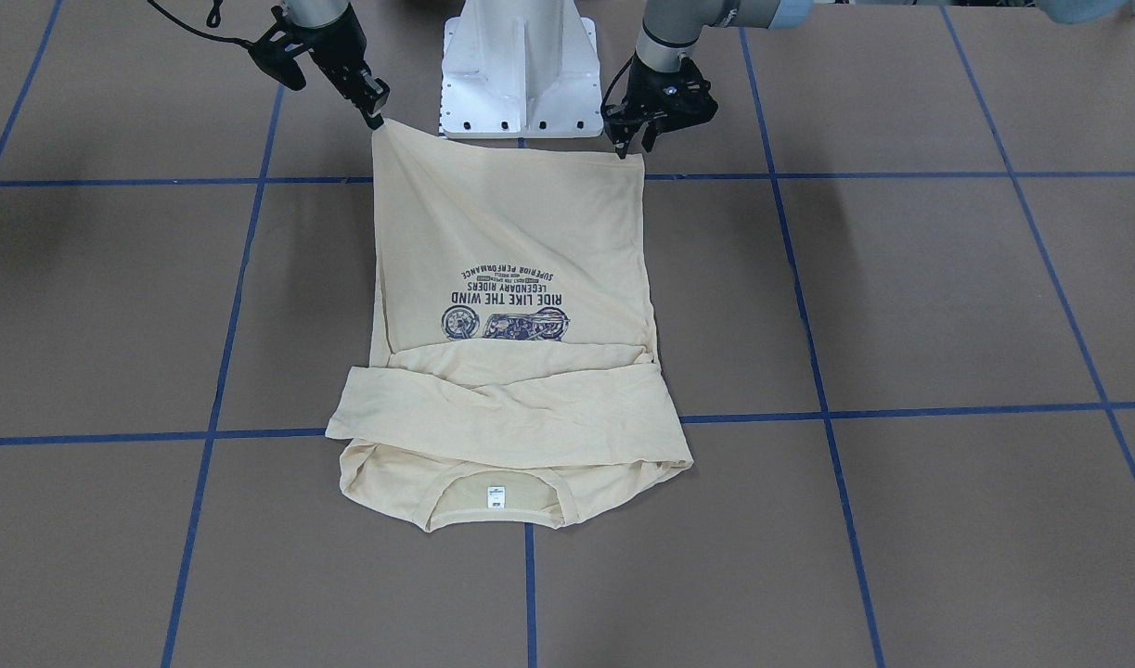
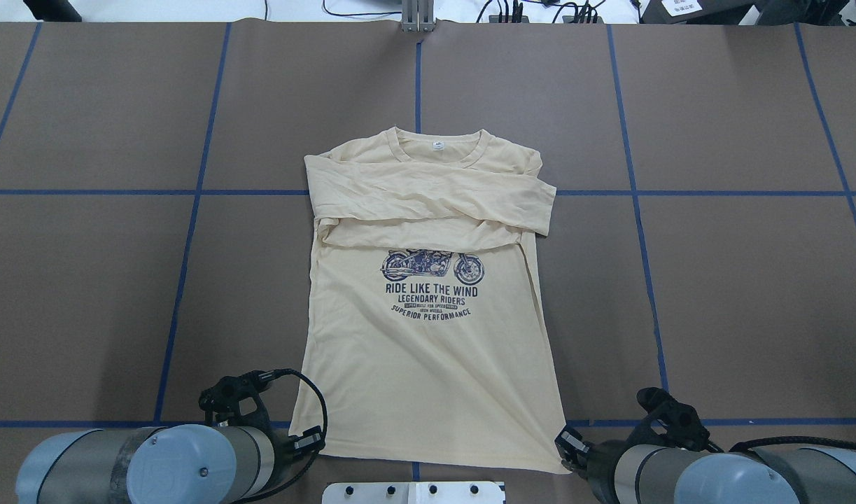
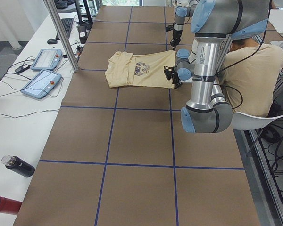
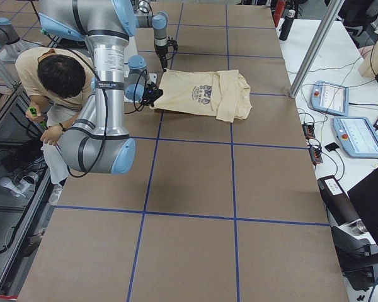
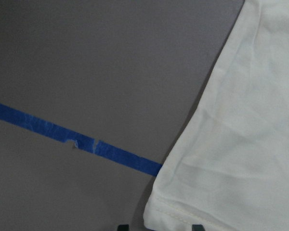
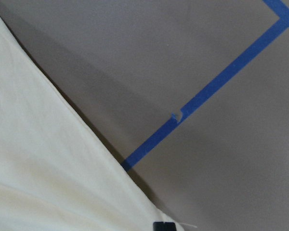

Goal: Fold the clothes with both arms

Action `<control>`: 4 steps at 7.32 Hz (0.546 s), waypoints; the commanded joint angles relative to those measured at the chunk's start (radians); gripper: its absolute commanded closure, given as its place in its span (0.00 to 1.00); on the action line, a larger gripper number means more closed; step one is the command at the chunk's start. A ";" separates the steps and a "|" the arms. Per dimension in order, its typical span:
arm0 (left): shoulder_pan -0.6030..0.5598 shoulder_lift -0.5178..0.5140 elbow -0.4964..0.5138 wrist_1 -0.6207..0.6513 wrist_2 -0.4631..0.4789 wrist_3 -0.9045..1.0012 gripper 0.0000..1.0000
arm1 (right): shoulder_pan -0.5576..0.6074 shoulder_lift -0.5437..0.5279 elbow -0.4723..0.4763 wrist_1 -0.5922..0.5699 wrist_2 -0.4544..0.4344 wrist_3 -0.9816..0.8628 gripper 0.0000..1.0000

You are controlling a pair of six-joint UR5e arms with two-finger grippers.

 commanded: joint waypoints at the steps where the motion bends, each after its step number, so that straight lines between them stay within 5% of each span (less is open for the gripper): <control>1: 0.001 -0.002 0.002 -0.001 0.000 0.001 0.50 | 0.000 -0.001 0.002 0.000 0.000 0.000 1.00; 4: -0.005 -0.002 0.002 0.001 0.000 0.002 0.51 | 0.000 -0.002 0.003 0.000 0.000 0.000 1.00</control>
